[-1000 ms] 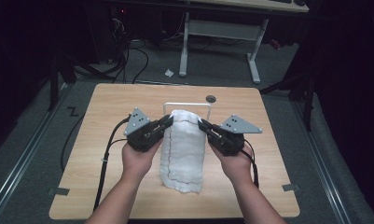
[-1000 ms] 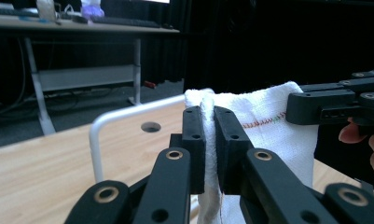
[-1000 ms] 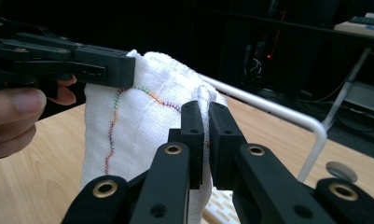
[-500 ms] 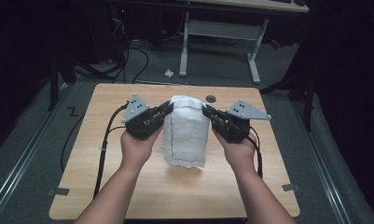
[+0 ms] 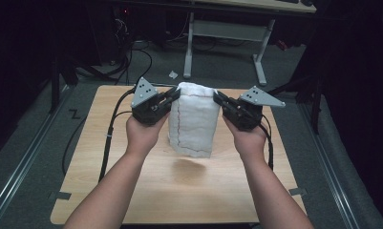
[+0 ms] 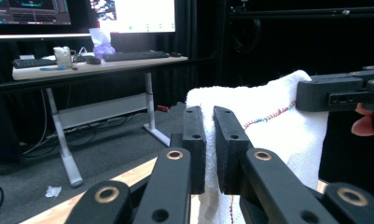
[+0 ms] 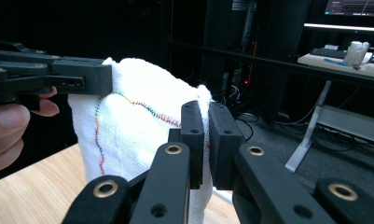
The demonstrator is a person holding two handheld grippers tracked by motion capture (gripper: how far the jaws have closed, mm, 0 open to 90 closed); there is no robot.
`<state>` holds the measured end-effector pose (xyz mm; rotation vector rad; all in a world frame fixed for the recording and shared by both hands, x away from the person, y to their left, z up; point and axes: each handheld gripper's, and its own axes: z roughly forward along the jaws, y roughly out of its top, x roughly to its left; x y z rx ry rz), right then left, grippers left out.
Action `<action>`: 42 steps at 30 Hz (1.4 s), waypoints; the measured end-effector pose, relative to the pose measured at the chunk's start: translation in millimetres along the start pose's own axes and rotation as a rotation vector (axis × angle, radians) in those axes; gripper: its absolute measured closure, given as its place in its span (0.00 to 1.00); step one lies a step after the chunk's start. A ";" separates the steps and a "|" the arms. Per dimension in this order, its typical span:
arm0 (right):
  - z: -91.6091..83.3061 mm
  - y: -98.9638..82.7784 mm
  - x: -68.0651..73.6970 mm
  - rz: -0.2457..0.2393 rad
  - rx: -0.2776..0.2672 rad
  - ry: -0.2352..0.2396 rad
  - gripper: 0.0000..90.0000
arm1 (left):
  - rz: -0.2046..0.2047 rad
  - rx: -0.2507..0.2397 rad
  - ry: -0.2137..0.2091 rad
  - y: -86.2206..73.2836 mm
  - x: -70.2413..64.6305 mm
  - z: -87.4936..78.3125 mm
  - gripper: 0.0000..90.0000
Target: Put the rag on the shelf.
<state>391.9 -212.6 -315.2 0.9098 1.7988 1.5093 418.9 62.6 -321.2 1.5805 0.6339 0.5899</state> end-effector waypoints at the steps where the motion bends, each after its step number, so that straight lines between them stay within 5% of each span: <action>1: 0.0 0.0 0.0 0.000 0.000 0.000 0.96 | 0.005 0.000 0.002 1.5 0.4 1.2 0.93; 10: 13.6 13.6 -13.1 0.028 -0.007 -0.010 0.96 | 0.005 -0.002 0.020 13.3 12.7 16.5 0.93; 18: 34.9 14.6 -35.0 0.117 -0.014 0.015 0.96 | -0.028 0.021 0.013 17.9 30.5 34.5 0.93; 21: 37.9 15.3 -38.6 0.141 -0.014 0.019 0.96 | -0.009 0.022 0.020 20.8 33.0 39.7 0.93; 38: 78.8 27.1 -62.7 0.102 0.059 -0.035 0.96 | -0.028 0.082 0.081 18.1 60.3 80.4 0.93; 42: 85.4 24.9 -69.2 0.116 0.072 -0.039 0.96 | -0.072 0.109 0.077 15.7 70.1 95.2 0.93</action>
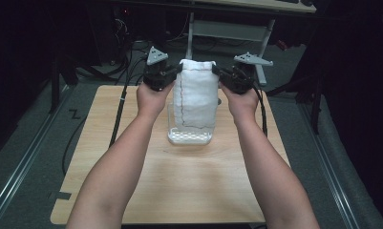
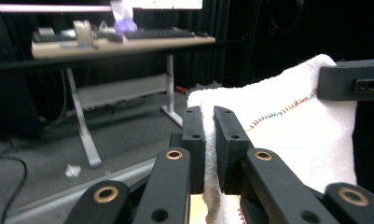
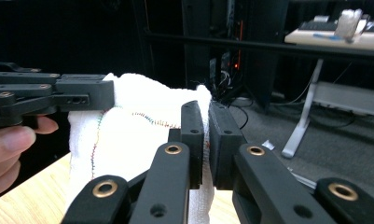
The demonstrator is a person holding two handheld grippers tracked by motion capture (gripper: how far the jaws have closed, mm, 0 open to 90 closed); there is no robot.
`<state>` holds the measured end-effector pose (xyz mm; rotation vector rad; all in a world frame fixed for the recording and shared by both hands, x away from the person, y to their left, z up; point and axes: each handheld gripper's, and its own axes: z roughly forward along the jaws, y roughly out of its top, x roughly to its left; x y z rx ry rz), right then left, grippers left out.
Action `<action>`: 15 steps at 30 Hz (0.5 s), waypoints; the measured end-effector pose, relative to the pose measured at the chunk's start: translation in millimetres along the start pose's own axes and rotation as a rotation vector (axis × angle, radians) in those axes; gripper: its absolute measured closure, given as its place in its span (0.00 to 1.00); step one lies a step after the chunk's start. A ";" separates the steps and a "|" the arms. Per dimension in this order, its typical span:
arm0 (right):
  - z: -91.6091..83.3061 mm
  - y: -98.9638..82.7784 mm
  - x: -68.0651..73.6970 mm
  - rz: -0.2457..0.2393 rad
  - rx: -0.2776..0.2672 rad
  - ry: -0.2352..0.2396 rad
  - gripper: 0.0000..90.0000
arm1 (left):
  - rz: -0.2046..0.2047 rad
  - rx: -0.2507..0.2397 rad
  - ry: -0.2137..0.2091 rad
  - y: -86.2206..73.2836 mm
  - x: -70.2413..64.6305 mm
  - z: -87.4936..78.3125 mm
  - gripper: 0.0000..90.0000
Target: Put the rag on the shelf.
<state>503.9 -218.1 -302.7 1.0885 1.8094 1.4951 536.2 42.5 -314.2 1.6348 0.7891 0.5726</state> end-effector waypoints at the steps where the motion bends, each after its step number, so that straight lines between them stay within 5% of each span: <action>1: 2.8 -1.4 -2.4 0.006 0.005 0.000 0.96 | -0.003 0.010 0.001 -0.7 1.6 3.9 0.93; 4: 11.8 -6.6 -8.0 0.005 0.029 -0.013 0.96 | 0.006 0.038 0.016 -6.0 5.1 13.8 0.93; 9: 32.0 -23.6 -14.3 0.020 0.091 0.000 0.96 | -0.012 0.152 0.020 -24.0 18.0 27.8 0.93; 15: 48.3 -34.7 -16.3 0.017 0.154 0.011 0.95 | -0.023 0.192 0.011 -36.4 27.3 30.5 0.92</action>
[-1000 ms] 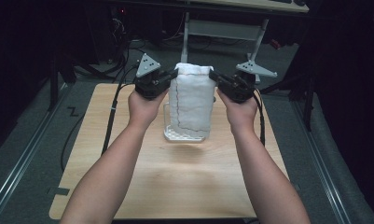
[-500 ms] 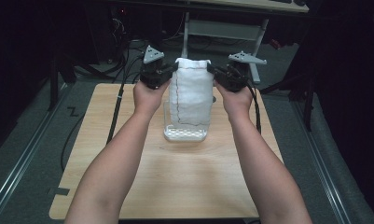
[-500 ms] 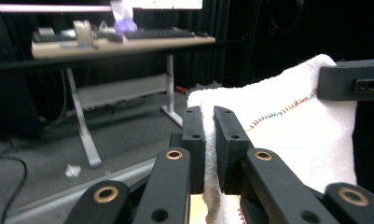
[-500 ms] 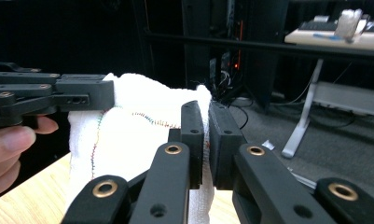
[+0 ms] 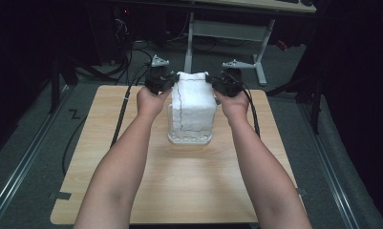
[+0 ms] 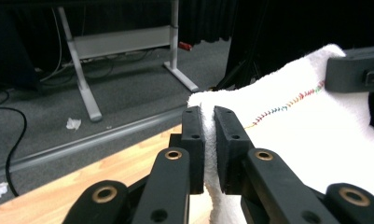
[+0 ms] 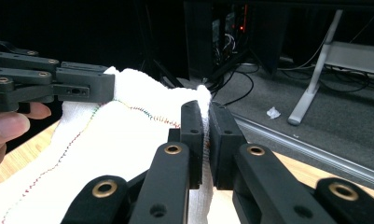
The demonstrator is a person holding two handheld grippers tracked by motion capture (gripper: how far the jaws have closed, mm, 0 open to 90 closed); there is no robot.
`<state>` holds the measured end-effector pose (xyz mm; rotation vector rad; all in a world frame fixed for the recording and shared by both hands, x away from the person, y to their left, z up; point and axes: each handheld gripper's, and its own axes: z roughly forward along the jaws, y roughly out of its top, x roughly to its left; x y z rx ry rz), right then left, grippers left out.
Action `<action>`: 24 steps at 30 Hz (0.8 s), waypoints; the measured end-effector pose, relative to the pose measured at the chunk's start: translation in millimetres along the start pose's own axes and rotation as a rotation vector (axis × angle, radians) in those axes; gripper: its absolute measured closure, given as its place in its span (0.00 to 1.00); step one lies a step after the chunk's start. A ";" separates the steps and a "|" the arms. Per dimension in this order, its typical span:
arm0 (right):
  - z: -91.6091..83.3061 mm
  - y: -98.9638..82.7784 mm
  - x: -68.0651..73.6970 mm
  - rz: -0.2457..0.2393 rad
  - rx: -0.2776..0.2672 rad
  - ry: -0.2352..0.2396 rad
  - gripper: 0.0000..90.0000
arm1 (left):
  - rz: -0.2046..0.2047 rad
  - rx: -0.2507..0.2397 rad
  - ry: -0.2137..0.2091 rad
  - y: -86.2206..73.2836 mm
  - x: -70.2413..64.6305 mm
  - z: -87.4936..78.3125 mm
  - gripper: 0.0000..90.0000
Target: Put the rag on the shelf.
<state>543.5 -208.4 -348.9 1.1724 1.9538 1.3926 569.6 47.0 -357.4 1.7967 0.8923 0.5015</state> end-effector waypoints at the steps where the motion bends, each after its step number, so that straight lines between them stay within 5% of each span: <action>1: 0.0 0.0 0.0 0.000 0.000 0.000 0.95 | -0.004 0.010 0.000 -2.3 1.4 1.4 0.92; 6: 8.8 -4.4 5.6 -0.041 0.051 -0.027 0.94 | -0.045 0.055 -0.021 -14.6 7.2 8.9 0.91; 9: 11.9 -6.7 3.7 -0.020 0.066 -0.034 0.87 | -0.066 0.096 -0.041 -19.3 8.6 13.3 0.79; 12: 13.5 -8.9 1.9 -0.008 0.069 -0.029 0.83 | -0.101 0.053 -0.051 -20.4 10.2 8.0 0.76; 24: 7.9 -11.7 6.7 -0.018 0.084 -0.031 0.74 | -0.097 0.011 -0.014 -19.4 9.2 -11.6 0.66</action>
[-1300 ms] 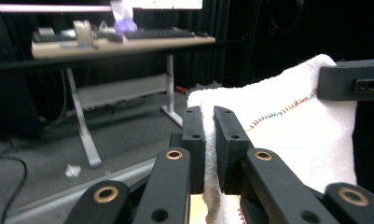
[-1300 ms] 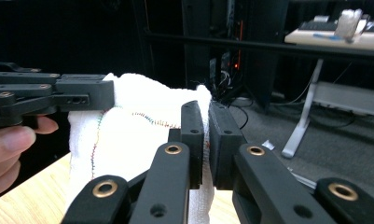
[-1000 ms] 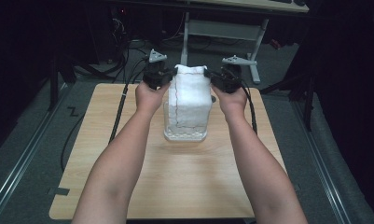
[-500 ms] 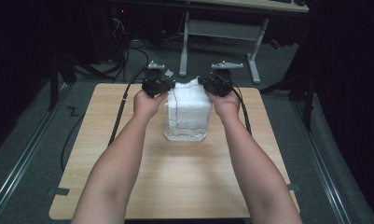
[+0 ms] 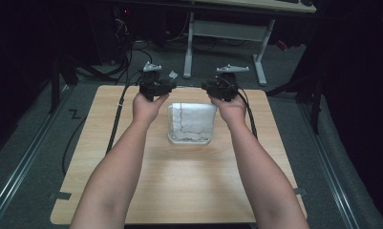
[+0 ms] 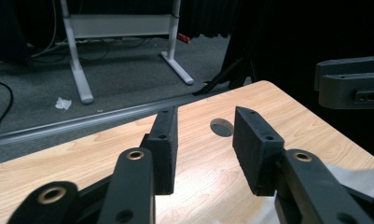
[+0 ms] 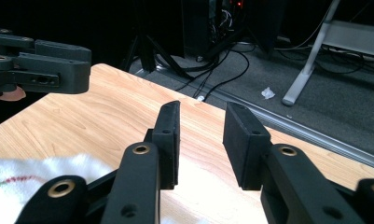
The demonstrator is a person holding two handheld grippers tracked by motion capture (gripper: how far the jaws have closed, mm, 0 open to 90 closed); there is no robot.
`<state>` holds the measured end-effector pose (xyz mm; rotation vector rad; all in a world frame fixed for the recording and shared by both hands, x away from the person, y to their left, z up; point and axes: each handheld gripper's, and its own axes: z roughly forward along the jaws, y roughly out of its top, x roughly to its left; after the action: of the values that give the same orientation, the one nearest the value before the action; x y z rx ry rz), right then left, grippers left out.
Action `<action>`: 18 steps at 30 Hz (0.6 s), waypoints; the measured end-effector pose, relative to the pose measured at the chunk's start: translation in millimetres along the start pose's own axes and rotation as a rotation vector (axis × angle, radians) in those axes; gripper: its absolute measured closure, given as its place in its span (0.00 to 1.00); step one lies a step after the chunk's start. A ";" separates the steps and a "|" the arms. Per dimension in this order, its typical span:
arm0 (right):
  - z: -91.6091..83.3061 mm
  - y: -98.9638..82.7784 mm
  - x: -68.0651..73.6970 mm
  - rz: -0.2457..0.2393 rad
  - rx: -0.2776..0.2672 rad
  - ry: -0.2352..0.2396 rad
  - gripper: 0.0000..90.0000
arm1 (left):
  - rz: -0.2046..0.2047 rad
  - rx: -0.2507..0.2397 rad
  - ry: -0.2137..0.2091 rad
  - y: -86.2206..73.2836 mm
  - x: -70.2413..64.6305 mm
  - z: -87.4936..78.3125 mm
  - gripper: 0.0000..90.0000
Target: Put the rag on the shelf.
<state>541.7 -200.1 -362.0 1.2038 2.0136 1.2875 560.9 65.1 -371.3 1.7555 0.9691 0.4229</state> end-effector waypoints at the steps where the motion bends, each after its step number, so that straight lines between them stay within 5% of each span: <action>1: 0.0 0.0 0.0 0.000 0.000 0.000 0.74 | -0.001 -0.001 0.003 -0.4 -0.5 -1.4 0.66; 10: -11.1 -4.7 5.1 -0.018 0.001 -0.008 0.69 | 0.043 -0.017 0.028 -2.4 -11.4 -20.6 0.62; 14: -21.7 -6.1 9.3 -0.008 -0.018 0.008 0.63 | 0.020 -0.029 0.020 -3.2 -11.5 -32.4 0.61; 18: -36.3 -13.6 16.5 -0.046 -0.044 -0.008 0.55 | 0.046 -0.018 0.022 -10.5 -13.4 -45.9 0.58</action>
<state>500.4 -205.9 -356.3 1.1340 1.9858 1.2958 517.3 84.4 -360.3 1.7631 0.9393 0.4791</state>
